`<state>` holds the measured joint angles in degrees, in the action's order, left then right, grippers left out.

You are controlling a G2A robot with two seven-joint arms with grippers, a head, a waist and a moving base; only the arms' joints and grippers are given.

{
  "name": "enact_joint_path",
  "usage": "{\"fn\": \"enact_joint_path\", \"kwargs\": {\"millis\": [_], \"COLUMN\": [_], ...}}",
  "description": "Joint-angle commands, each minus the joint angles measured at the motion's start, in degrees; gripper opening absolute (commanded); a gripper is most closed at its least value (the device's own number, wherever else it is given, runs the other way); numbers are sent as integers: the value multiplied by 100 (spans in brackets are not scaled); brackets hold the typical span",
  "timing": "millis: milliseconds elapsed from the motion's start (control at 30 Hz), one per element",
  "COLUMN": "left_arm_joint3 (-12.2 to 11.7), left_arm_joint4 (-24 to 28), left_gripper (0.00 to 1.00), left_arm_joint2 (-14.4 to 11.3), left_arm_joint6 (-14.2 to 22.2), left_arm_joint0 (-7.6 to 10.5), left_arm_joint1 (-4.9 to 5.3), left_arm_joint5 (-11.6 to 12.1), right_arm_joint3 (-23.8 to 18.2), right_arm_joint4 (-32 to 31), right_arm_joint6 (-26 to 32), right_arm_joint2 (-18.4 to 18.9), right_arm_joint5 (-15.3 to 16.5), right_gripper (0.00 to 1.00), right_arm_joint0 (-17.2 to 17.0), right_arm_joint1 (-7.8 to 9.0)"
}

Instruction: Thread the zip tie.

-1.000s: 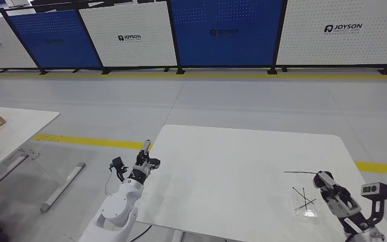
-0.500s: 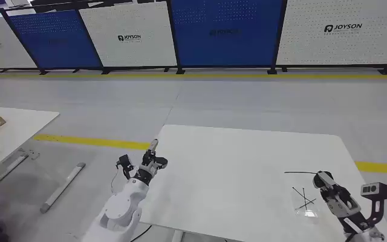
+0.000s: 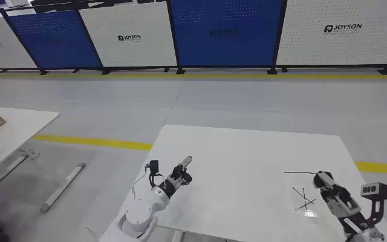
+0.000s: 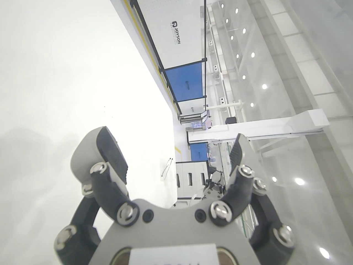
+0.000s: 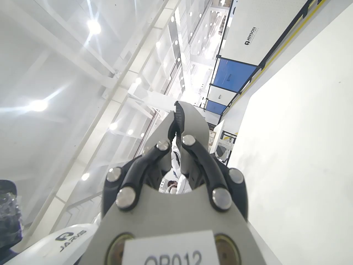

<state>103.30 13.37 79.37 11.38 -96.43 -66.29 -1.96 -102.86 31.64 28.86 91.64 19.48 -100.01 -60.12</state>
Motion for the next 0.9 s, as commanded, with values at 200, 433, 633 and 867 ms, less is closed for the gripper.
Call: {"fn": "enact_joint_path", "kwargs": {"millis": [200,433,633,867], "left_arm_joint3": [138,101,-24,-24], "left_arm_joint4": [562,1194,1164,1164], "left_gripper": [100,100,100,100], "left_arm_joint2": [179,-28,-273,-273], "left_arm_joint6": [751,1971,1836,1836], "left_arm_joint0": [-131,50,180,180], "left_arm_joint1": [30,60,28,28], "left_arm_joint5": [397,104,53,53], "right_arm_joint3": [-289,-227,-68,-68], "right_arm_joint4": [-175,-694,-842,-842], "right_arm_joint6": [-791,-1162,-1072,-1072], "right_arm_joint2": [-660,-1192,-1225,-1225], "right_arm_joint5": [0,0,0,0], "right_gripper": [0,0,0,0], "right_arm_joint0": [232,376,402,402], "right_arm_joint1": [-203,-454,-491,-491]}}
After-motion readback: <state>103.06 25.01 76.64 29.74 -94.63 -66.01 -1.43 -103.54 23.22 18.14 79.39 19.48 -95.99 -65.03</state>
